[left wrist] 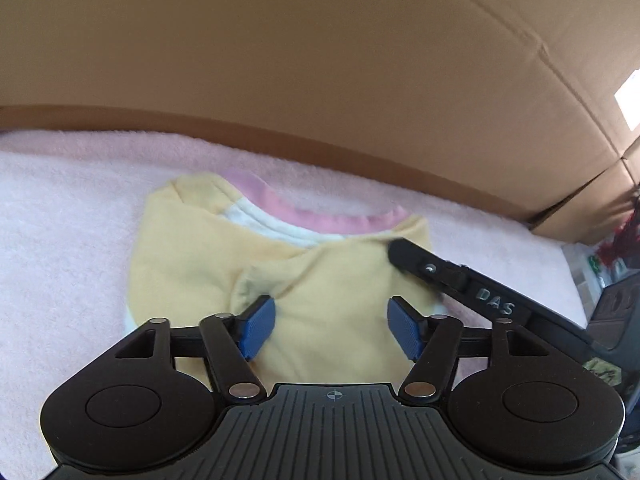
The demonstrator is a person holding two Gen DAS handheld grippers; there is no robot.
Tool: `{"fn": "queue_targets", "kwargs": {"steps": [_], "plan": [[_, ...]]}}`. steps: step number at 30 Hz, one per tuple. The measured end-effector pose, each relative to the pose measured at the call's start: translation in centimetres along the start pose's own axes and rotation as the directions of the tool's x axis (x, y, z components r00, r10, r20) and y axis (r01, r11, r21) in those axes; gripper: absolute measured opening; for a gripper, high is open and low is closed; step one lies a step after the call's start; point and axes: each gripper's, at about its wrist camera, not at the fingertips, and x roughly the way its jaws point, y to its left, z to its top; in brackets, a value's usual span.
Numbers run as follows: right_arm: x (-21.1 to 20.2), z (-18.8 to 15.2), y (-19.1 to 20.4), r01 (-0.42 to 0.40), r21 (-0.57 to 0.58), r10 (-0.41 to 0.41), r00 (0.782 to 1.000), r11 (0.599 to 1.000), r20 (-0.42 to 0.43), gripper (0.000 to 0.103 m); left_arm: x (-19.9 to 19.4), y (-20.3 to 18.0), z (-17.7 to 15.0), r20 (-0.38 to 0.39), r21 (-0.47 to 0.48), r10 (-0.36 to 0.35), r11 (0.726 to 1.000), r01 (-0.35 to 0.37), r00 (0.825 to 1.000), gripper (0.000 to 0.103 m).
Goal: Fold clothes
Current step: 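Press the folded shirt near the pink collar with the closed right gripper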
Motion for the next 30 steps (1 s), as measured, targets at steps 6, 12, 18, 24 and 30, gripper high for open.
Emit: {"fn": "queue_targets", "kwargs": {"steps": [6,12,18,24,30], "plan": [[-1.0,1.1,3.5,0.156,-0.19,-0.164,0.986,0.969,-0.028,0.012,-4.4,2.3,-0.7,0.076,0.025,0.209,0.977,-0.212,0.975,0.09],[-6.3,-0.4,6.5,0.07,-0.262,-0.103,0.988,0.962,-0.113,0.053,-6.9,0.6,-3.9,0.049,0.003,0.003,1.0,-0.003,0.999,0.097],[-7.8,-4.6,5.9,0.04,-0.183,-0.089,0.96,0.982,-0.267,0.042,-4.3,0.2,-6.8,-0.048,0.042,0.069,0.997,-0.067,0.996,0.095],[-15.1,-2.1,5.8,0.133,-0.249,-0.173,0.974,0.959,-0.147,0.048,-9.0,2.3,-6.8,0.035,-0.01,0.109,0.994,-0.109,0.993,0.095],[-14.8,-6.4,11.4,0.071,-0.473,-0.204,0.95,0.878,-0.237,0.057,-10.7,0.2,-7.4,0.033,0.015,-0.036,0.999,0.036,0.999,0.095]]}}
